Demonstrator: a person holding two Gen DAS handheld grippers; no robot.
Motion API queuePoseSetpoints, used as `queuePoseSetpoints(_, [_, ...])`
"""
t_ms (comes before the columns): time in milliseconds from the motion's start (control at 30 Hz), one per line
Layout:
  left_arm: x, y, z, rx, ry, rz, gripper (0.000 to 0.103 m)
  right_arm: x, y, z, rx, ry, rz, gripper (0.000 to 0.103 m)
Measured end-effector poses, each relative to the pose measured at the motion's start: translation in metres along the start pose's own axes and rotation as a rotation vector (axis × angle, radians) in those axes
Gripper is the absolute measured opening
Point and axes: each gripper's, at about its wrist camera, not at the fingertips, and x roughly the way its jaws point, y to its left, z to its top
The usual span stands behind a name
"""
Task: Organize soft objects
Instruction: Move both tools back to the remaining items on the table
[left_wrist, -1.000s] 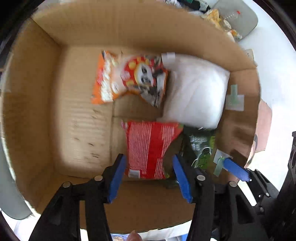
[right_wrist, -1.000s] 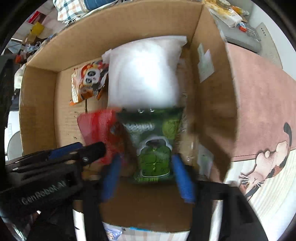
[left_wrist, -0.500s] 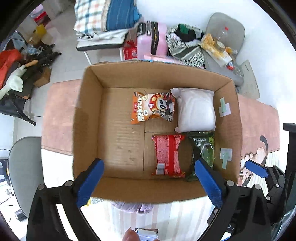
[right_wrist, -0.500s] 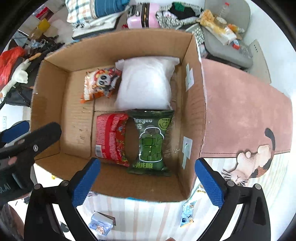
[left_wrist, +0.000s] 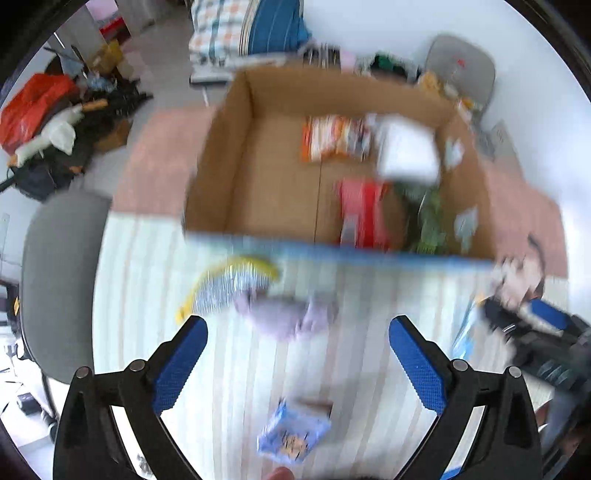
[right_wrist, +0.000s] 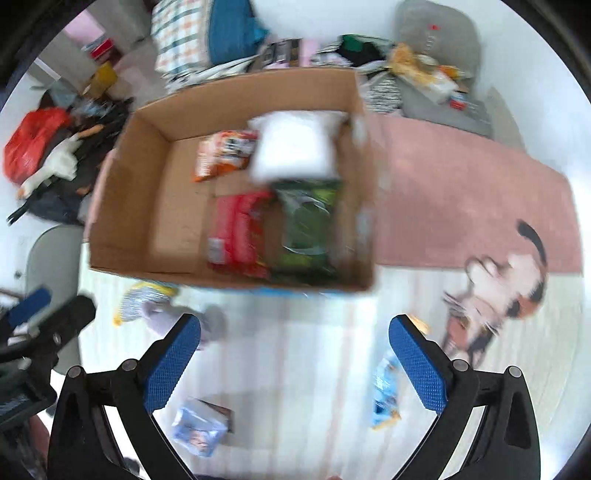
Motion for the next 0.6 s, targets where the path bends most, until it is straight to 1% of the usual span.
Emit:
queuePoseSetpoints(67, [0.028, 0.001, -0.019, 0.001, 0.077, 0.029, 0.101, 0.01, -0.017, -0.014, 0.035, 0.024, -0.022, 0.103])
queuePoseSetpoints(133, [0.05, 0.0, -0.034, 0.011, 0.135, 0.05, 0.101, 0.027, -0.04, -0.03, 0.089, 0.07, -0.046, 0.103])
queuePoseSetpoints(267, [0.085, -0.004, -0.063, 0.057, 0.226, 0.08, 0.101, 0.069, -0.083, -0.056, 0.193, 0.171, -0.071, 0.103])
queuePoseSetpoints(333, [0.094, -0.004, -0.078, 0.064, 0.261, 0.069, 0.101, 0.085, -0.096, -0.064, 0.224, 0.207, -0.073, 0.103])
queuePoseSetpoints(433, [0.105, 0.001, -0.089, 0.068, 0.279, 0.089, 0.101, 0.102, -0.104, -0.073, 0.256, 0.236, -0.033, 0.103])
queuePoseSetpoints(500, [0.108, 0.011, -0.086, 0.042, 0.262, 0.094, 0.101, 0.105, -0.098, -0.076, 0.242, 0.234, 0.018, 0.103])
queuePoseSetpoints(533, [0.108, 0.015, -0.085, 0.031, 0.255, 0.093, 0.101, 0.105, -0.091, -0.076, 0.224, 0.224, 0.063, 0.103])
queuePoseSetpoints(600, [0.102, 0.027, -0.077, 0.008, 0.215, 0.122, 0.101, 0.102, -0.067, -0.075, 0.151, 0.202, 0.145, 0.103])
